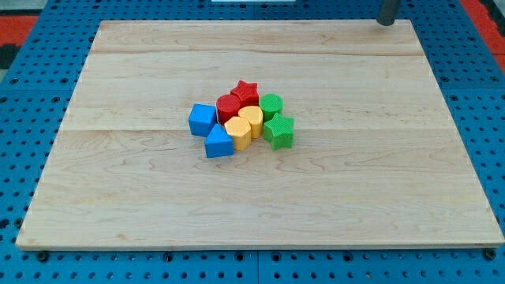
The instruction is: Push the group of blocks slightly down
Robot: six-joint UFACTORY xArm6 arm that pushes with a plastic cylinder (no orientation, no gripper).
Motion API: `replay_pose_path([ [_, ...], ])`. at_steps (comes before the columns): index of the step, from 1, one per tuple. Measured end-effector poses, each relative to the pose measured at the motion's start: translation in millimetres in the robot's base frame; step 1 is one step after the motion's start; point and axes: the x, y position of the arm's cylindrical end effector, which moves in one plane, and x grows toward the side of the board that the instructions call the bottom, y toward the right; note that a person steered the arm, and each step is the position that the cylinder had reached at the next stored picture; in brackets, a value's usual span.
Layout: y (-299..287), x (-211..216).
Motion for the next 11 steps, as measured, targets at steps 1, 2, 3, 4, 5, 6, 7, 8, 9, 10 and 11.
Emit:
replay_pose_path([
  [1, 12.4, 20.9],
  [2, 0.2, 104.2],
  [3, -22.4, 114.6],
  [4, -95.2, 78.4],
  [5, -164.2, 101.8],
  [6, -187.6, 100.6],
  [7, -247.8, 118.6],
  [8, -253.1, 174.5],
  [9, -230.6, 179.2],
  [10, -286.8, 187.4],
  [11, -286.3, 202.1],
])
